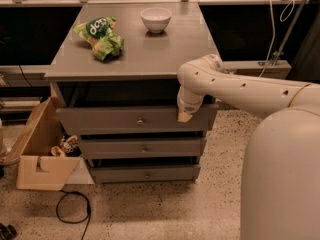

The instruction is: Open top drawer

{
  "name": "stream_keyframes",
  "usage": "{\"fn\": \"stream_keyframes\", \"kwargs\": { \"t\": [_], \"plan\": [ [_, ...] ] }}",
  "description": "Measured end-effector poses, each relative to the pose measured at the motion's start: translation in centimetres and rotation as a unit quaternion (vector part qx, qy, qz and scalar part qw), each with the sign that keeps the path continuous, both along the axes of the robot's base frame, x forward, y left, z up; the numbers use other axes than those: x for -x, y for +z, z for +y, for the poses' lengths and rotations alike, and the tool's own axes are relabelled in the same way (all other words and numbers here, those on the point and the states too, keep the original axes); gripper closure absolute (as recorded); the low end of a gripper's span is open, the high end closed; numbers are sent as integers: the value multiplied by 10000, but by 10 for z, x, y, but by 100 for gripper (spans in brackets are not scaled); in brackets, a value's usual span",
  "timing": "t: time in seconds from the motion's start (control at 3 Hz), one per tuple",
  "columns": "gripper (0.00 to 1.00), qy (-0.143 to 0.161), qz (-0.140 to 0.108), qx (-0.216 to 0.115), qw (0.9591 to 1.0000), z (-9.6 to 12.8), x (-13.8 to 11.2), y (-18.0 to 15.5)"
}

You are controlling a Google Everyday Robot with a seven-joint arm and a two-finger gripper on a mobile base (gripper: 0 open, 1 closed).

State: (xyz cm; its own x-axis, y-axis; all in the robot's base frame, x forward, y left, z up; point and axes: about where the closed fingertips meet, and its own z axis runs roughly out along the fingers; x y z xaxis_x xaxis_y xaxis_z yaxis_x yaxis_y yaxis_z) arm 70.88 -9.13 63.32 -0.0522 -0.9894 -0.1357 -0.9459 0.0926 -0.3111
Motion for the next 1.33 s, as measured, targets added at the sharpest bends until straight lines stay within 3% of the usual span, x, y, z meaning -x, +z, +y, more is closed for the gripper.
{"fn": "stream_keyframes", "kwargs": {
  "t": [0.67,1.0,1.33],
  "plan": [
    [58,1,1,0,10000,0,0,0],
    [27,142,111,-87,9998,1,2,-1],
    [4,142,111,-87,9998,1,2,0]
  ]
}}
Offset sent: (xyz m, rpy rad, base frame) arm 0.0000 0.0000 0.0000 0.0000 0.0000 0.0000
